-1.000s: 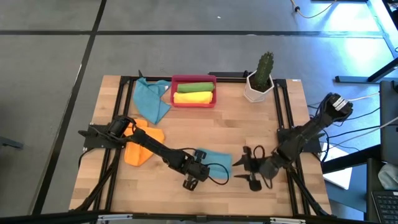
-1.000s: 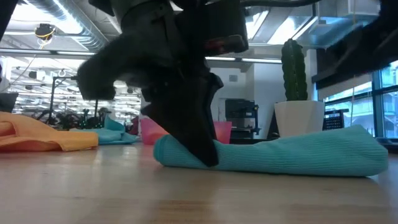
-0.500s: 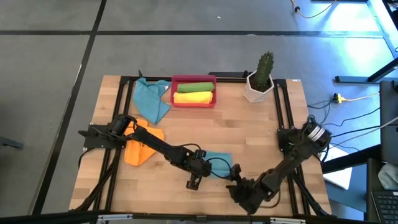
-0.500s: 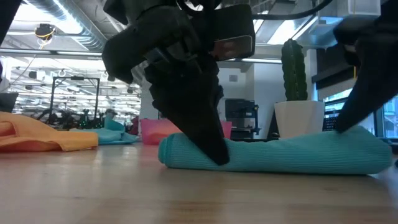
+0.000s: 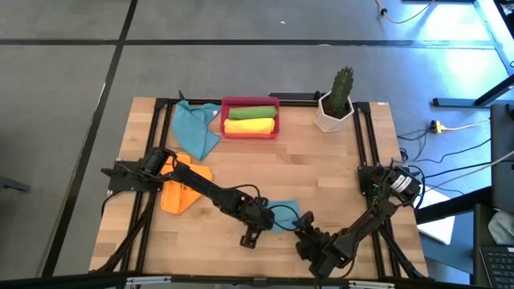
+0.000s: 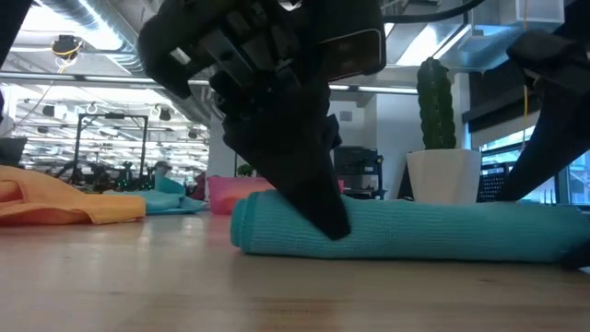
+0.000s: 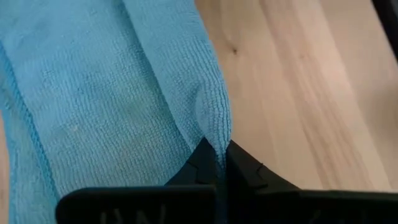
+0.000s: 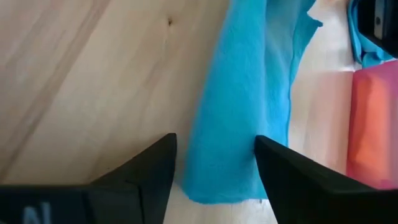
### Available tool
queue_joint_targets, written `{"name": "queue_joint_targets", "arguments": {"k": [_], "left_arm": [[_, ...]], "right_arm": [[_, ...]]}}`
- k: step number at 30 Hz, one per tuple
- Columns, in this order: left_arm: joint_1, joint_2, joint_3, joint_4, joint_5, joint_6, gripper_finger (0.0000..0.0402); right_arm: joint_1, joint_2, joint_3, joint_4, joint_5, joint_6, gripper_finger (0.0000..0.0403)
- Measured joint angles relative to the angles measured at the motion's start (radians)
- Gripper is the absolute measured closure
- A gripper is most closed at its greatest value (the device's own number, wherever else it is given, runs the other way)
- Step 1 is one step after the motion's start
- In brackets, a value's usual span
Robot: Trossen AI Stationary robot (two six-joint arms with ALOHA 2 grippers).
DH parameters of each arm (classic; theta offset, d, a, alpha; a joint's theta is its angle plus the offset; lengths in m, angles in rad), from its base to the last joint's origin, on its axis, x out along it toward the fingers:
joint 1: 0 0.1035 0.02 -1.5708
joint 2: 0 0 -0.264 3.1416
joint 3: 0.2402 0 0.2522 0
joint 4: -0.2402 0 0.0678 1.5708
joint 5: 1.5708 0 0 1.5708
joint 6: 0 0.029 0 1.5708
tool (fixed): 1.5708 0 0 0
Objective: Roll microfiber towels into tight, uniform cylinder then place into a basket
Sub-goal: Roll the bottom blue towel
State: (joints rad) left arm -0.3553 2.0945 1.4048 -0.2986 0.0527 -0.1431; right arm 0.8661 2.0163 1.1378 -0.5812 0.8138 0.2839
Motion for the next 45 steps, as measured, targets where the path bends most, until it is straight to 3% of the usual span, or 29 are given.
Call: {"name": "queue_joint_targets", "arguments": {"k": [20,25,35,45], "left_arm": [[0.0,-0.002,0.001,0.012,0.045,0.023,0.0401],[0.0,-0.003,0.001,0.01,0.058,0.023,0.0401],[0.0,-0.003,0.002,0.015,0.074,0.022,0.0401],[0.004,-0.003,0.002,0.043,0.113,0.01,0.0401]], "right_arm": [[-0.001,0.001,-0.003,-0.055,0.001,0.004,0.0274],[0.011,-0.016,-0.003,-0.097,0.0,0.052,0.0248],[0.055,-0.024,0.102,-0.146,0.004,0.073,0.0138],[0.072,-0.007,0.084,-0.027,-0.02,-0.009,0.0141]]}}
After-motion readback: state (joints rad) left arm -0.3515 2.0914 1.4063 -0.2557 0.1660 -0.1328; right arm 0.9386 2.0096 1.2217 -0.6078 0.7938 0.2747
